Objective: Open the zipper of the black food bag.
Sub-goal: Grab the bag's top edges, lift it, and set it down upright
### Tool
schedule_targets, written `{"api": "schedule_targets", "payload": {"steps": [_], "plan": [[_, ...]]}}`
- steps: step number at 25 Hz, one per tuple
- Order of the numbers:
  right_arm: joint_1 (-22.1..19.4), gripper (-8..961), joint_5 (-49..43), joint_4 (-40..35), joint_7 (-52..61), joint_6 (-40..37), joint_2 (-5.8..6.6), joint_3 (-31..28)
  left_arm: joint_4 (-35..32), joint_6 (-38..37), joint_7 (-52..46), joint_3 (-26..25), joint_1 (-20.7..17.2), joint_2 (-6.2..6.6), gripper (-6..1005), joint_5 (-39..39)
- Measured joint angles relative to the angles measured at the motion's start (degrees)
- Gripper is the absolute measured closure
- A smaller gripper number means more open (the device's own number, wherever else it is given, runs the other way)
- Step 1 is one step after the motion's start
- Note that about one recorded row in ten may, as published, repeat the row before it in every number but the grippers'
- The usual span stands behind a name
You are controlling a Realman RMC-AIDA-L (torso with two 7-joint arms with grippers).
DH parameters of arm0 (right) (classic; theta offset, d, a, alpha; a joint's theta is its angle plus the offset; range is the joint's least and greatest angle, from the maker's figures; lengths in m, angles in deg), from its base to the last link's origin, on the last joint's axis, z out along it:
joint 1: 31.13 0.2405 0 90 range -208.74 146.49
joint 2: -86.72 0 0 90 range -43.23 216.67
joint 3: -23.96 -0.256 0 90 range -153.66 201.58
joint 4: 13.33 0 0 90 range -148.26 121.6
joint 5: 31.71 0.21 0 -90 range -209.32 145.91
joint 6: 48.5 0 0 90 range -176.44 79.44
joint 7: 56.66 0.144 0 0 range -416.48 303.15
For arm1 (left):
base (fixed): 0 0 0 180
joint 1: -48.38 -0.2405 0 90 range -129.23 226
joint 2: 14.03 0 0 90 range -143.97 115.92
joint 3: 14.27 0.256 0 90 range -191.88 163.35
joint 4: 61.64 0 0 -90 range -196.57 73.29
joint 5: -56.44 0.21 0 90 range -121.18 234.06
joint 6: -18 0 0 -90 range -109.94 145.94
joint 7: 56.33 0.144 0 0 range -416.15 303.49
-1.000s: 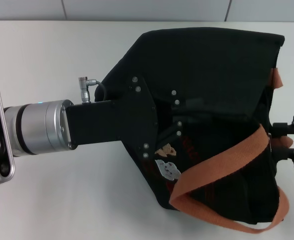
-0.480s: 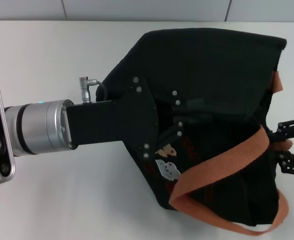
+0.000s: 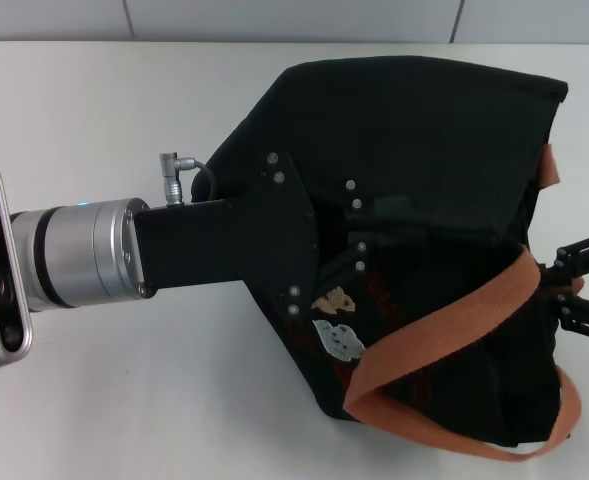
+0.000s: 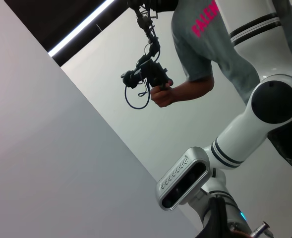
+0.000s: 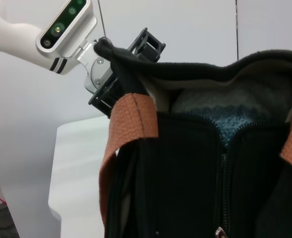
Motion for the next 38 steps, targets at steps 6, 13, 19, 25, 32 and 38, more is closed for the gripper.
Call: {"api": "schedule_targets", "payload": {"steps": [6,13,19,25,32,38], "plan": [[-0.5,823,0.0,-0.6,-1.2,-0.6,0.10,0.1,0.0,0.1,0.0,0.0,0.0,0.00,905,-0.1],[-1.4,853,-3.7,-4.0,-1.3,-2.6,0.16,-0.3,0.0,0.6,-0.1,0.0,0.3,0.00,905,-0.5],[-1.7,955,-4.5,-4.2,-1.4,-3.6,0.20,-0.6,0.2,0.9,-0.2,0.0,0.8,0.00,905,-0.6],[-1.4,945,-4.1,-3.4,2.2,-4.9,0.53,-2.0,0.4,0.9,-0.2,0.6,1.1,0.00,905,-0.8],[-2.2,871,-0.1,-3.0,2.6,-5.4,0.32,-5.9,0.4,1.0,-0.2,0.7,1.1,0.00,906,-0.8],[-2.5,690,0.9,-3.0,2.6,-6.2,0.34,-5.9,0.4,1.0,-0.2,0.8,1.1,0.00,906,-0.8]]}}
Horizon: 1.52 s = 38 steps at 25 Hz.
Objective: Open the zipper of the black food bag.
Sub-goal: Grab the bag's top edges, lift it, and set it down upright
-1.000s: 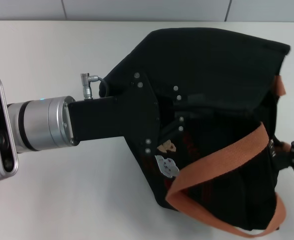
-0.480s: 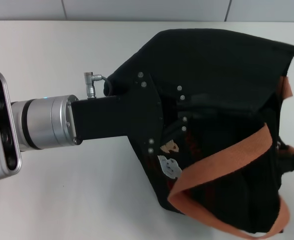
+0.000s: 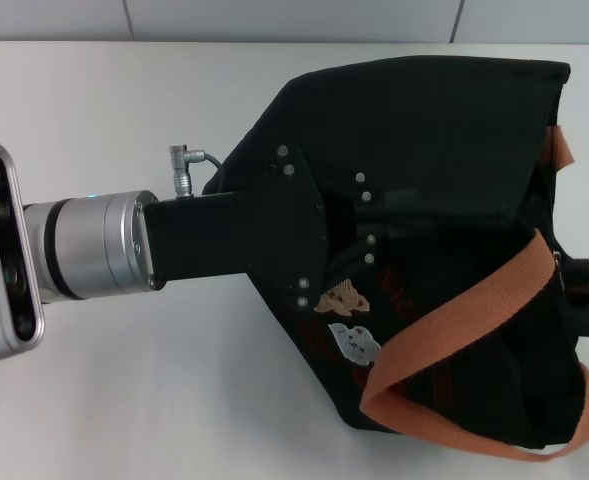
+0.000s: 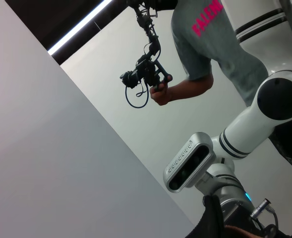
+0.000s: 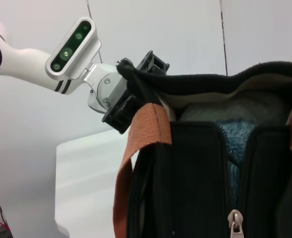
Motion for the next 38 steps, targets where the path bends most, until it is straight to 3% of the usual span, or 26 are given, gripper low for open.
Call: {"api": "schedule_targets", "payload": {"steps": [11,17,22,30,38], "plan": [[1.4,379,-0.1,1.5,0.5,4.0,-0.32,0.4,-0.1,0.1,0.0,0.0,0.1,0.00,905,0.0],[1.7,409,0.4,1.7,0.1,4.8,-0.38,0.4,-0.1,0.1,0.0,0.0,0.1,0.00,906,0.0],[1.3,627,1.8,1.3,-0.9,4.9,-0.43,0.3,-0.1,0.1,0.0,0.0,0.1,0.00,906,0.0],[1.1,828,1.9,1.5,-0.9,4.0,-0.17,-0.1,-0.2,0.1,0.0,0.0,0.1,0.00,906,0.0],[1.0,861,2.2,1.3,-1.1,3.9,-0.17,-0.2,-0.2,0.1,0.0,0.0,0.1,0.00,906,0.0]]}}
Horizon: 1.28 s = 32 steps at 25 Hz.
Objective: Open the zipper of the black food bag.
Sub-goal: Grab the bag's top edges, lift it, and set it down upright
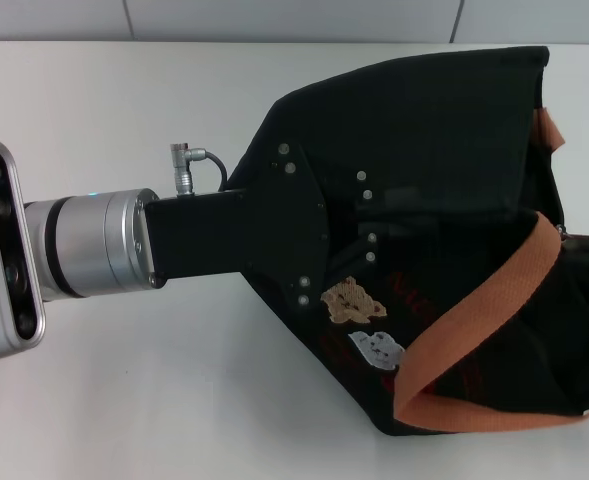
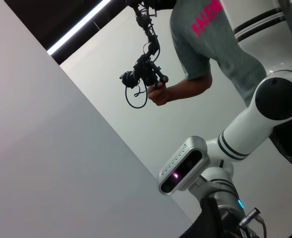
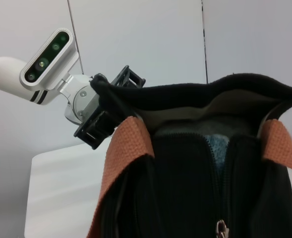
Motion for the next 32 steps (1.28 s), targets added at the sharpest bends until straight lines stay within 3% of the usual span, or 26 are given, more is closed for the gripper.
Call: {"api": "schedule_targets", "payload": {"steps": [9,19,26,32], "plan": [[-0.1,828,0.9,0.0,0.3,-1.3,0.11,-1.7,0.0,0.0,0.2,0.2,-0.1,0.00,906,0.0],[-0.2,656,1.3,-0.1,0.1,-1.4,0.18,-3.0,0.0,0.0,0.3,0.2,0.0,0.00,905,0.0],[-0.6,752,1.3,-1.2,-2.0,-2.3,0.04,-2.8,0.0,0.1,0.3,0.2,0.0,0.00,905,0.0],[-0.7,911,1.0,-1.4,-2.1,-2.3,0.09,-2.4,-0.1,0.1,0.3,0.2,0.0,0.00,905,0.0]]}}
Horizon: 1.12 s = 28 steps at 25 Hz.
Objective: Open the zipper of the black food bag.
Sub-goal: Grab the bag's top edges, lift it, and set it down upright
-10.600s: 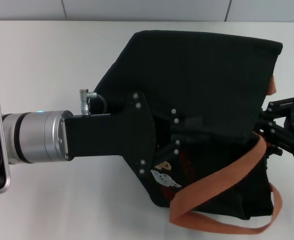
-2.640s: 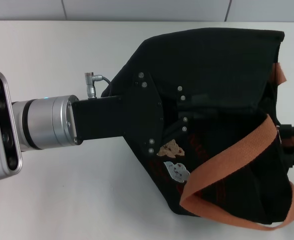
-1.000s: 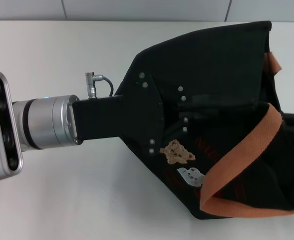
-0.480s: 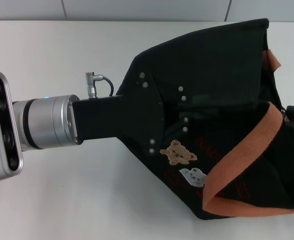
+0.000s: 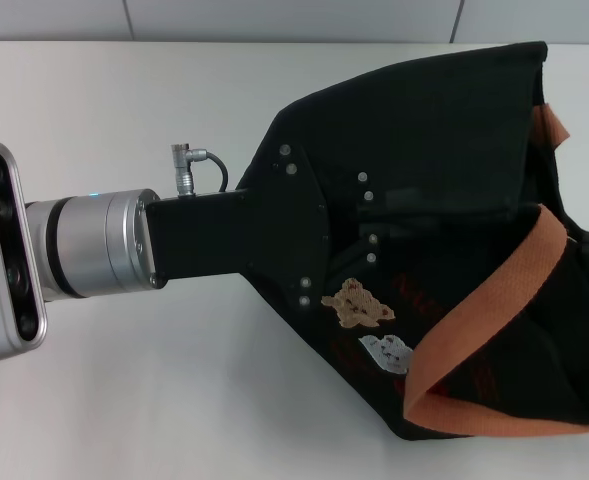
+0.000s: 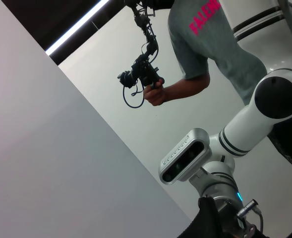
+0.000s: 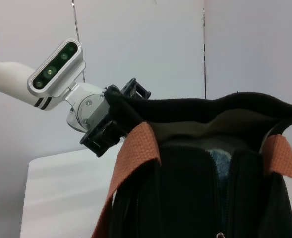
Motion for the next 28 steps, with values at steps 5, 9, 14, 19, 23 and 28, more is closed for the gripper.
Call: {"api": "schedule_targets", "payload": {"steps": [5,9,14,19,23,28], "plan": [[-0.2,952,-0.8,-1.5,-0.9,-0.8,0.31,0.1,0.0,0.2,0.2,0.0,0.0,0.00,905,-0.5],[-0.3,953,-3.2,-2.3,-1.5,-1.7,0.55,-0.2,0.1,0.2,0.3,0.0,0.0,0.00,905,-1.1],[-0.3,953,-9.4,-3.6,-1.6,-2.5,0.67,-0.1,0.3,0.6,0.3,0.0,0.0,0.00,905,-2.0],[-0.3,953,-13.9,-5.1,-1.3,-3.3,0.61,0.1,0.3,1.3,-0.1,0.5,0.0,0.00,905,-3.0],[-0.6,954,-19.1,-6.9,-1.0,-3.4,0.22,-0.2,0.3,1.4,-0.2,0.5,0.0,0.00,905,-3.2],[-1.3,954,-16.3,-6.1,1.9,-4.6,0.35,-4.1,0.8,2.1,-0.2,0.5,-0.2,0.00,906,-5.0]]}}
